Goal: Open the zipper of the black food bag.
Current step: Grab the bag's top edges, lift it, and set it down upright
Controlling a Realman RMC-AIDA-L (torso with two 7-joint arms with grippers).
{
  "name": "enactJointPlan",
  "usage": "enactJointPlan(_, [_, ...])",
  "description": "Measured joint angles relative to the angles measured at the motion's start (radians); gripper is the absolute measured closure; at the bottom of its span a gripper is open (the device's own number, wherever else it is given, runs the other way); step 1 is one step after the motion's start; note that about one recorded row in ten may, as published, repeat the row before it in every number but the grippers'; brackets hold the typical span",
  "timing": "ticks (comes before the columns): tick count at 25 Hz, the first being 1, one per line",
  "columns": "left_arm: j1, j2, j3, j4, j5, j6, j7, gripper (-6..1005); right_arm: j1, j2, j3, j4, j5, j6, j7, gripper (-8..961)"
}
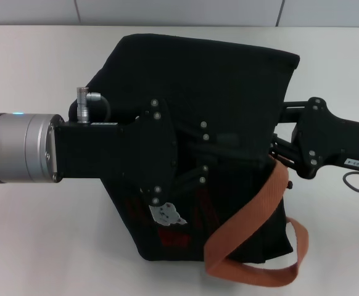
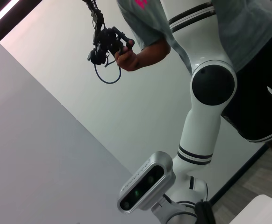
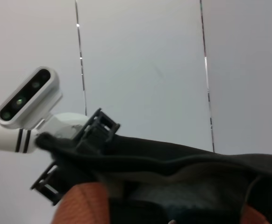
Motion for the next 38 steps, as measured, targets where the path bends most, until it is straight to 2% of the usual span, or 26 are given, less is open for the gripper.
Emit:
enactJointPlan(3, [0.0, 0.0, 0.0, 0.0, 0.0, 0.0, 0.0, 861, -0.003, -0.002, -0.003, 0.001, -0.001, -0.036, -0.036, 676])
enactJointPlan(8, [-0.002, 0.001, 0.0, 0.0, 0.0, 0.0, 0.0, 861, -0.007, -0.007, -0.003, 0.0, -0.004, -0.073, -0.057, 665])
enactJointPlan(19, [-0.01, 0.001, 0.0, -0.009, 0.0, 0.0, 0.0, 861, 0.003, -0.006, -0.035, 0.002, -0.011, -0.018, -0.058, 663])
enactJointPlan(24, [-0.01, 0.001, 0.001, -0.01, 0.0, 0.001, 0.0, 861, 0.003, -0.005, -0.046, -0.003, -0.011, -0.013, -0.058, 849])
enactJointPlan(27, [-0.01, 0.001, 0.001, -0.011, 0.0, 0.001, 0.0, 861, 0.003, -0.007, -0.054, -0.007, -0.011, -0.019, -0.061, 888])
enactJointPlan(32, [-0.011, 0.001, 0.001, -0.011, 0.0, 0.002, 0.0, 861, -0.004, -0.009, -0.058, -0.01, -0.008, -0.036, -0.067, 895])
enactJointPlan(38, [-0.012, 0.001, 0.001, -0.011, 0.0, 0.002, 0.0, 861, -0.012, -0.009, -0.063, -0.01, -0.007, -0.046, -0.068, 784])
